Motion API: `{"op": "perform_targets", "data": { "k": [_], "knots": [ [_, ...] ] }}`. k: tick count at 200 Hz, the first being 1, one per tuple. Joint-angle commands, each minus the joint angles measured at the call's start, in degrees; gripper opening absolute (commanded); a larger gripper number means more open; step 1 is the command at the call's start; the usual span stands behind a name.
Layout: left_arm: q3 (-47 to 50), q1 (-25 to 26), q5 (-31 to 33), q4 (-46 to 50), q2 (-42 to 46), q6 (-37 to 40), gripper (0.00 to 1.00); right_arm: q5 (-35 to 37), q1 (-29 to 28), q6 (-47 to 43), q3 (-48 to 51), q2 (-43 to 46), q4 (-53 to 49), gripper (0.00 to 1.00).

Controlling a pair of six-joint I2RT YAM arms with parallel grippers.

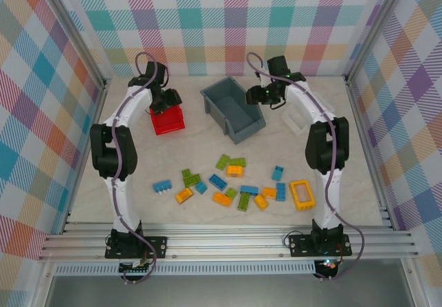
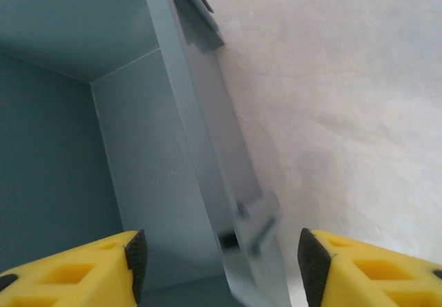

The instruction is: Sort the legos into containers by color

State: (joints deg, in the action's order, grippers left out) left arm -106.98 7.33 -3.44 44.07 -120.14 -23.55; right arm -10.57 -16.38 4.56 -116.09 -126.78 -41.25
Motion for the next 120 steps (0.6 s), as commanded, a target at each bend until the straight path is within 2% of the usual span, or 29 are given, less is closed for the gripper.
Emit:
{"op": "perform_targets", "data": {
  "k": [1,15,45,93,105,120],
  "knots": [
    [-3.11,-0.89,-0.76,1.77,-1.80,2.51,0.62,-0.59,-0.65,-1.39,-6.23,-2.99,-3.93,0.58],
    [-4.26,-0.91,-1.17,1.78,-3.13,3.58,0.62,-0.29,-1.01,-1.39,-10.62,-5.99,-5.96,0.55],
    [-8.16,-0.91,-0.98,2.83,-6.58,6.18,0.60,3.14,-1.94,-0.50,-17.56,-10.57,-9.47,0.41],
    [-17.64,-0.87,1.36,7.30,-14.11,9.46,0.52,10.33,-2.31,6.51,-14.44,-7.96,-9.78,0.20],
    [-18.96,-0.86,1.19,7.52,-15.32,10.15,0.46,10.81,-2.40,8.24,-12.57,-6.80,-9.13,0.18],
    [-19.92,-0.83,-0.40,7.30,-16.45,11.33,0.34,11.77,-2.71,9.48,-10.28,-5.30,-8.12,0.17]
  ]
}}
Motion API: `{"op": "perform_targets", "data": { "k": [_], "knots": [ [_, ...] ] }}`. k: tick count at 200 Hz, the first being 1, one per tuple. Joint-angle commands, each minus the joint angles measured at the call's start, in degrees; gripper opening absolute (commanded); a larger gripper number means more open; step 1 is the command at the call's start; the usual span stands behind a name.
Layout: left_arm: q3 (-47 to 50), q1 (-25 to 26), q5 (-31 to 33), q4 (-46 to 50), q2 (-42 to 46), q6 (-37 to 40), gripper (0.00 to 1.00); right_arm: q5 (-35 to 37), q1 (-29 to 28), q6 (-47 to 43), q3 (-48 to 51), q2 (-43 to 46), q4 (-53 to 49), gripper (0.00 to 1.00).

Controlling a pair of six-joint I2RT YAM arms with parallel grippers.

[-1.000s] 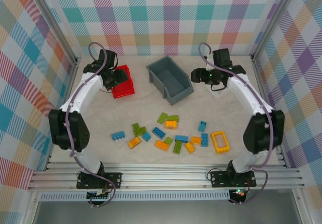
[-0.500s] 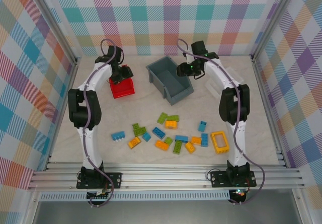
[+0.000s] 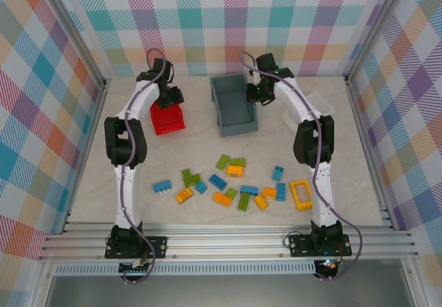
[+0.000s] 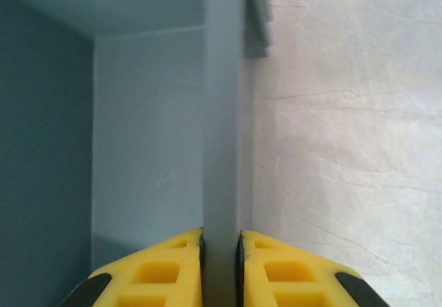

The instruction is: Sort the legos into containers by color

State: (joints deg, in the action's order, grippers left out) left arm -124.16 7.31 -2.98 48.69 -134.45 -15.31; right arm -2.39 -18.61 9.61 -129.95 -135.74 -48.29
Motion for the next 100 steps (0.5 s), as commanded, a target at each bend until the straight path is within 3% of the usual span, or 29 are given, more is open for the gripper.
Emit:
{"op": "perform_targets", "data": {
  "k": [1,38,100],
  "knots": [
    [-2.79,-0.81,-1.00,2.62,-2.18,3.18,0.33,3.70,-0.56,4.49,3.70,3.79,-1.00,0.17],
    [-2.94,0.25,-4.85,3.05,-2.27,6.14,0.05,3.94,-1.34,5.07,6.79,5.73,0.89,0.15],
    [8.40,7.01,-6.00,-3.20,6.07,2.03,0.00,2.70,-1.52,7.27,13.30,10.08,1.50,0.15]
  ]
}}
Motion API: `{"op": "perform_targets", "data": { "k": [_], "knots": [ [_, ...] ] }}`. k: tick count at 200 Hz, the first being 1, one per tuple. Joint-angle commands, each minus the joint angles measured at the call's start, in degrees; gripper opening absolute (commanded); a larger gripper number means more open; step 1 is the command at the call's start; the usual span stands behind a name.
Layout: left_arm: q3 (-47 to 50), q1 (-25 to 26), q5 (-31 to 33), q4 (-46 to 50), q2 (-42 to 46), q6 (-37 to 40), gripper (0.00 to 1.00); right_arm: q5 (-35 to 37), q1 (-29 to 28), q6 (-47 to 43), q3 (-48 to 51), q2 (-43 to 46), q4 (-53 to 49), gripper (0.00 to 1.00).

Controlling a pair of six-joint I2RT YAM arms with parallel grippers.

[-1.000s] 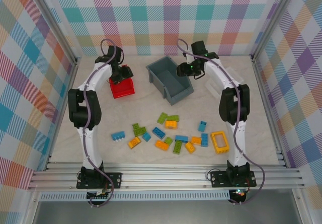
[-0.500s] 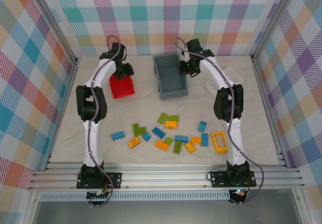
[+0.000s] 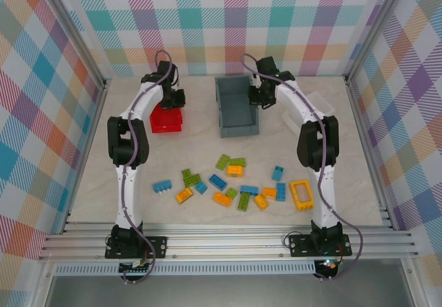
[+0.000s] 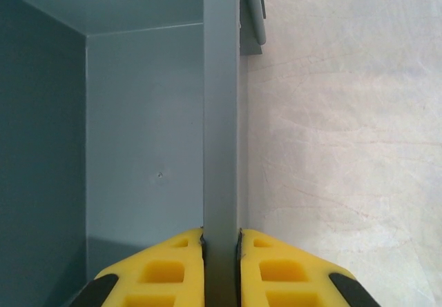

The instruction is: Sort the legos into containers by color

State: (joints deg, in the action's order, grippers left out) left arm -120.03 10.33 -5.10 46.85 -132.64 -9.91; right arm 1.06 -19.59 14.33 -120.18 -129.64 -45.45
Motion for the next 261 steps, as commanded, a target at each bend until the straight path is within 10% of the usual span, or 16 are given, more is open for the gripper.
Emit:
{"op": "perform_targets", "data": {
  "k": [1,84,171,261],
  "knots": [
    [4.40,4.13,-3.78,-1.39,4.33,-3.54,0.00,-0.69,-0.53,2.68,3.63,4.06,-1.33,0.15],
    [5.33,11.08,-3.02,-5.10,3.40,-10.11,0.02,-3.55,-0.98,7.72,6.45,5.37,-0.19,0.30],
    [4.00,11.21,-2.02,-4.96,9.05,-13.67,0.45,3.19,7.64,12.07,20.66,23.56,0.25,0.71],
    [31.88,12.31,-0.07,-14.88,41.06,-19.90,0.52,-4.43,25.36,19.33,30.13,20.06,3.04,0.69]
  ]
}}
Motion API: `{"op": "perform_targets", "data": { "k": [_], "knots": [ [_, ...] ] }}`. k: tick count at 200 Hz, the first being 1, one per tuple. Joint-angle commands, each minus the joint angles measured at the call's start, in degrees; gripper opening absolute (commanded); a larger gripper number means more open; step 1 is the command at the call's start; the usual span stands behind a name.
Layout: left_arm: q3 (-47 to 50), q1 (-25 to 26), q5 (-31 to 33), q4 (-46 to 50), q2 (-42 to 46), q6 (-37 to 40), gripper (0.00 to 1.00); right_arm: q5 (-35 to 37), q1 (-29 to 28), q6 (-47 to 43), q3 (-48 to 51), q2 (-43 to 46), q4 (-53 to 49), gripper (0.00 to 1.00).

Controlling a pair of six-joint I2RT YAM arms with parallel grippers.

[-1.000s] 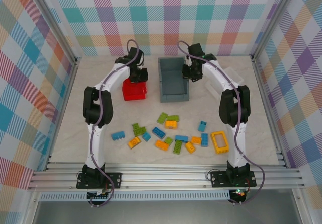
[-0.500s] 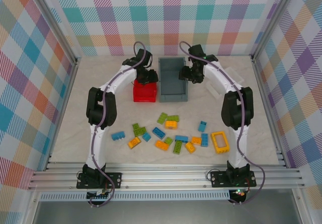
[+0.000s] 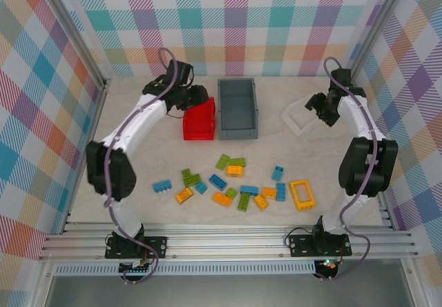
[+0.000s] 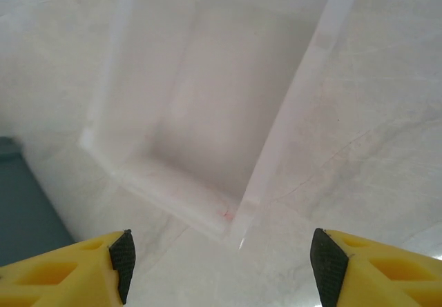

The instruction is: Sort the legos into containers by color

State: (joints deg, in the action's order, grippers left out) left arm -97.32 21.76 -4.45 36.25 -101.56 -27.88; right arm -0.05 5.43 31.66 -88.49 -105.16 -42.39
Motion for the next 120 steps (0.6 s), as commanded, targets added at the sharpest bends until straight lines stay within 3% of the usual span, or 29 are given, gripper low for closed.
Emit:
{"op": "perform_targets", "data": {
  "k": [1,43,84,120],
  "knots": [
    [9.69,0.94,-0.82,-4.45,10.42,-1.97,0.53,-3.30,0.44,2.04,-1.72,-4.60,-0.04,0.68],
    [26.37,5.04,-7.26,-9.83,28.41,-2.42,0.59,-2.93,1.51,0.90,-6.46,-11.79,-1.06,0.59],
    [35.09,11.17,-6.62,-10.41,40.57,-5.13,0.62,-0.82,1.01,-3.12,-8.21,-13.71,-3.00,0.29],
    [39.19,12.69,-5.40,-9.88,44.14,-6.35,0.62,4.67,-2.85,-10.78,-10.26,-12.91,-7.96,0.16]
  ]
}}
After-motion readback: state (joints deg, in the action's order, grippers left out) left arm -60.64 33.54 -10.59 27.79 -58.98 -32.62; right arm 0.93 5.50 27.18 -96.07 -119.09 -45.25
